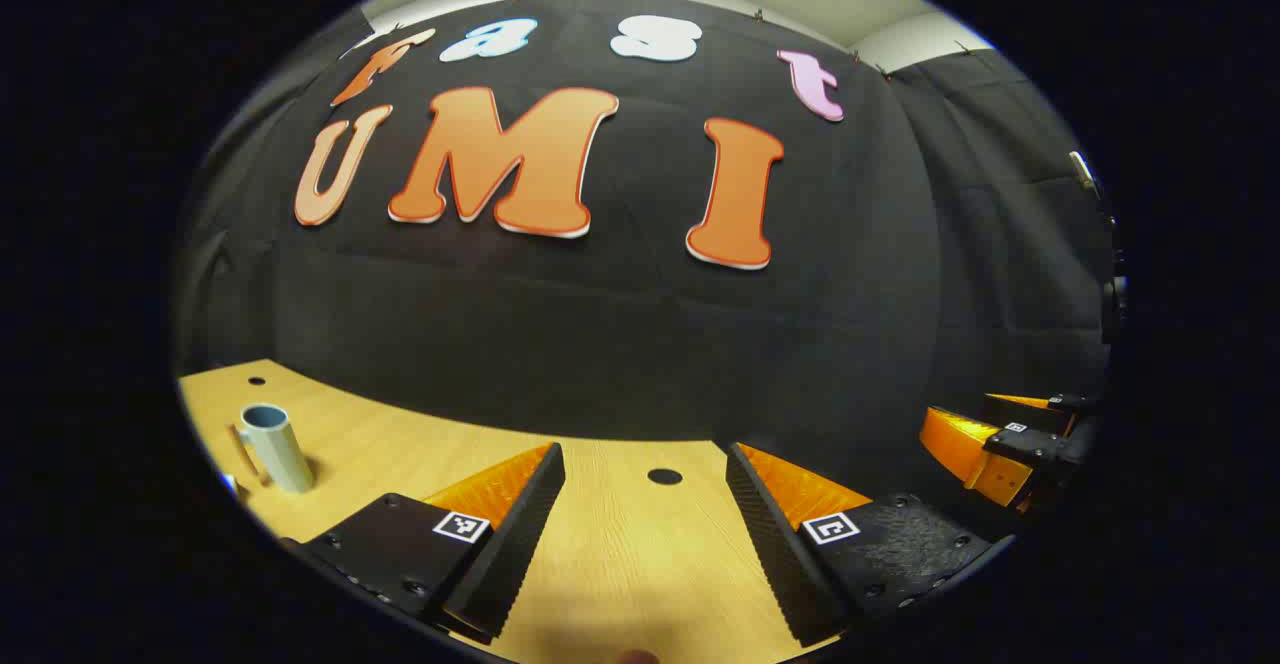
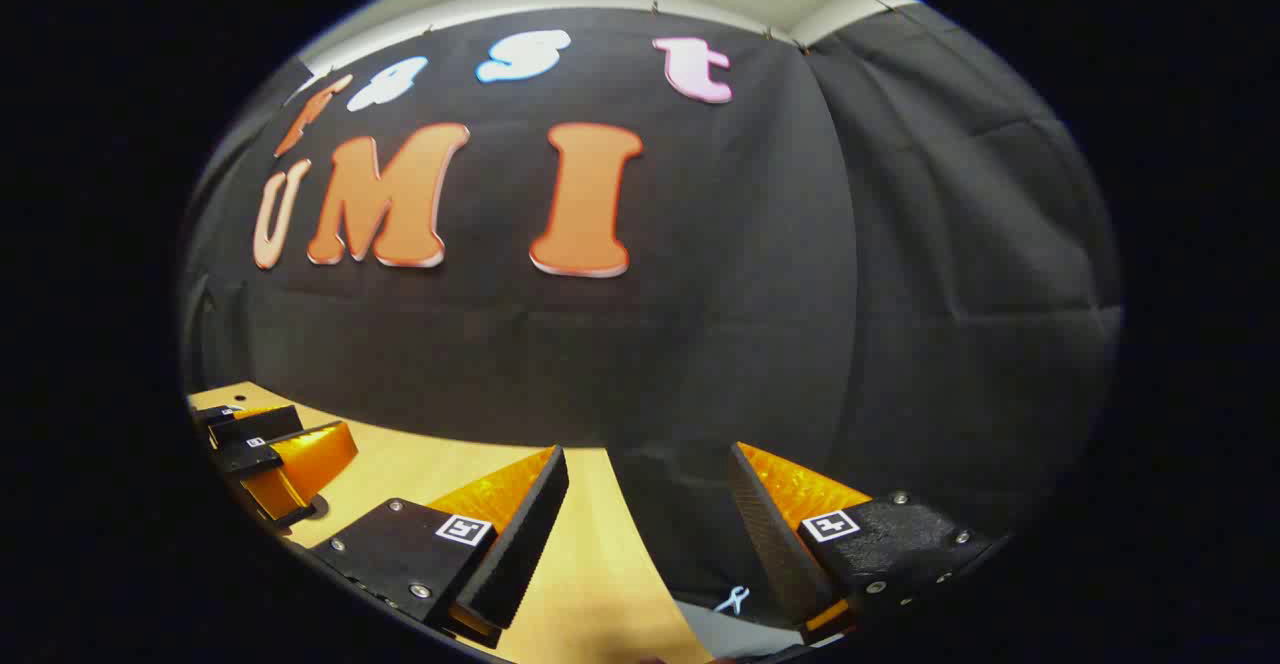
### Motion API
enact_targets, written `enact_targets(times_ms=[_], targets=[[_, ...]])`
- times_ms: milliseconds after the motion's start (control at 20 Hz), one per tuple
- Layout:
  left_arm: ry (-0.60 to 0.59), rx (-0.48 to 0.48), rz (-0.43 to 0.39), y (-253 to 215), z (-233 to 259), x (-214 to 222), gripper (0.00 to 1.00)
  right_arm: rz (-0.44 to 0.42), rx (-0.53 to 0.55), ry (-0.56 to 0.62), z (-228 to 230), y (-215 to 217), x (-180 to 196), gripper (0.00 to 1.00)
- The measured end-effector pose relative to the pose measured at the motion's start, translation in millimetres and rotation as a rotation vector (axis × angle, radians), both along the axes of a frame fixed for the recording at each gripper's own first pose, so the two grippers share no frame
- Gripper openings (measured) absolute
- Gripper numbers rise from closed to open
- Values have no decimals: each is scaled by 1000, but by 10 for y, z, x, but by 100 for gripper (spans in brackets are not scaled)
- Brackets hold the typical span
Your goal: Put the toothbrush and toothpaste on the desktop into the cup, then pick up the cup and place it on the coaster on the desktop.
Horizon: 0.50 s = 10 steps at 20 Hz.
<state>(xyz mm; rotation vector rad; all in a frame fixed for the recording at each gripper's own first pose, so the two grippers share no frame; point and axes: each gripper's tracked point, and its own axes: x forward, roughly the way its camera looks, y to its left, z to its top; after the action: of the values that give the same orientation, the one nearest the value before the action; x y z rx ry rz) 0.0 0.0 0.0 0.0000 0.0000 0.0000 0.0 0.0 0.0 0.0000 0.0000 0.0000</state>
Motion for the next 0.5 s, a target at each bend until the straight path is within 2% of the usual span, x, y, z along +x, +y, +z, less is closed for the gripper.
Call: enact_targets(times_ms=[100,150,200,250,300,350,400,500], targets=[[-45,23,-47,15,322,-303,98,2,-51,-67,372,191,-271,100],[-59,27,-83,-6,456,-460,100,-3,-71,-91,551,239,-382,97],[-63,23,-121,-49,543,-604,97,-11,-89,-118,719,305,-522,100],[-68,19,-166,-86,648,-778,100,-42,-118,-138,905,319,-709,93],[-65,20,-190,-72,707,-899,100,-59,-144,-164,1054,363,-816,100],[-56,11,-219,-79,718,-1030,97,-80,-148,-180,1174,405,-955,98],[-48,1,-240,-44,733,-1145,97,-74,-142,-190,1264,493,-1072,99],[-40,-8,-234,219,799,-1288,100,-45,-120,-196,1316,728,-1293,100]])
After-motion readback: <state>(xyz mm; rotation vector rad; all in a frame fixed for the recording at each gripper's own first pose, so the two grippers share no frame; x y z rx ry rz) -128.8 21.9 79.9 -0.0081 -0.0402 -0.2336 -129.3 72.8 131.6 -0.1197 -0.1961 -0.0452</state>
